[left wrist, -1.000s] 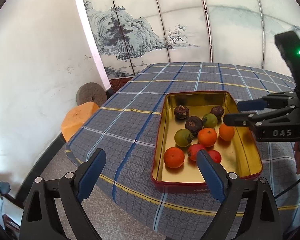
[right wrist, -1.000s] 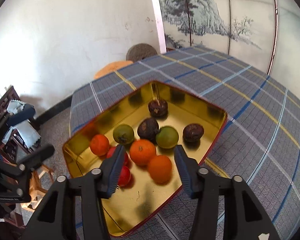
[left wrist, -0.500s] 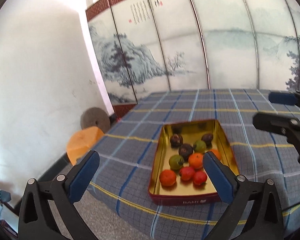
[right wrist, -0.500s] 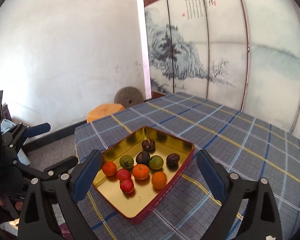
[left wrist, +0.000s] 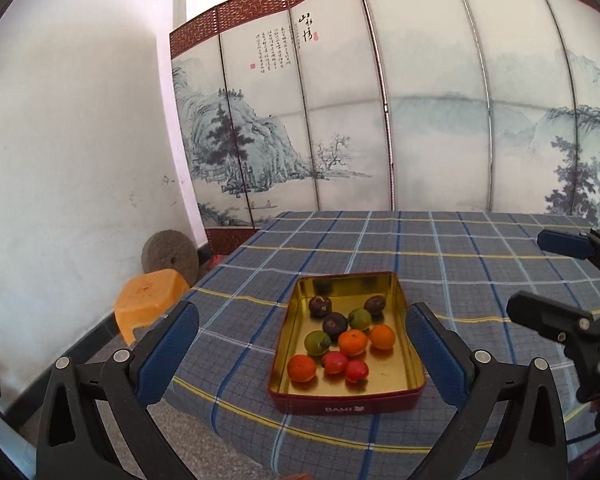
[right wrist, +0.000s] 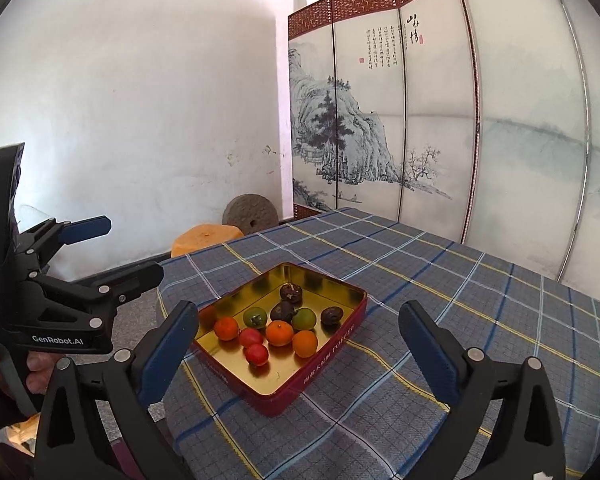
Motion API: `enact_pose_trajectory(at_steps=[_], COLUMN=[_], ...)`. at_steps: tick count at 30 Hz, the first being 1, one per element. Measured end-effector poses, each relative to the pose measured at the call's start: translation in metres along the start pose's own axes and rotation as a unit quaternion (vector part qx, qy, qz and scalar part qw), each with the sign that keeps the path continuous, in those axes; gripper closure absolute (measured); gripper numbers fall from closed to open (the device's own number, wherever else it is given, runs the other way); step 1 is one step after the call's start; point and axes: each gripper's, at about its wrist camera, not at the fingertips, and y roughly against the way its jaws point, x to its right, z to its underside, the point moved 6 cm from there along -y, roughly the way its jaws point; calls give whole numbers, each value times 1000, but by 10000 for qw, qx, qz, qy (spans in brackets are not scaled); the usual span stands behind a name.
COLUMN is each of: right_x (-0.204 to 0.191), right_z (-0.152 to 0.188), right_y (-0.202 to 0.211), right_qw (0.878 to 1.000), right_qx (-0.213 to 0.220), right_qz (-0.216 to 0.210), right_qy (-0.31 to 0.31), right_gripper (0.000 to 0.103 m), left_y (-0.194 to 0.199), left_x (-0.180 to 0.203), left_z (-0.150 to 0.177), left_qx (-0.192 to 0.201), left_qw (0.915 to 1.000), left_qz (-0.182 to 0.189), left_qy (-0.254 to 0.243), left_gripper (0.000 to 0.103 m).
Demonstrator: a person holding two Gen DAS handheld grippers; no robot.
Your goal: Organize fruits
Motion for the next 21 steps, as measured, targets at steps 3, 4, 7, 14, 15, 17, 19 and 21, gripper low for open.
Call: enact_pose_trajectory(at_steps=[3, 4, 7, 14, 15, 17, 19, 21], right_x=[-1, 1, 19, 134, 161, 200, 250, 287], right_z=[3, 6, 18, 65, 76, 91, 114, 131], right_y=[7, 9, 7, 1, -2, -4, -11, -12], right_qw=[9999, 9999, 9996, 9875, 9812, 9728, 9553, 9428], right_qx=[32, 23, -130, -948, -1213, -1472, -1983, -2210], right_qz=[72, 112, 233, 1101, 1334, 1558, 1789, 2013], right_qy=[89, 96, -35, -609, -694, -879, -1271, -1474], right_gripper=[1, 0, 0, 0, 0, 0, 0, 0], left_y=[8, 9, 9, -12, -15, -23, -30, -38], left_x=[0, 2, 8, 10, 8, 5, 4, 2], left_z=[-2, -1, 2, 8, 8, 8, 8, 8], left_qx=[5, -51, -217, -618, -648, -717, -793, -893], left_qw=[9998, 9995, 9984, 9950, 9947, 9957, 9958, 9958], left_qz=[178, 296, 531, 723, 722, 489, 355, 103], left_qy=[60, 66, 7, 293, 350, 315, 278, 191], left_gripper=[0, 0, 0, 0, 0, 0, 0, 0])
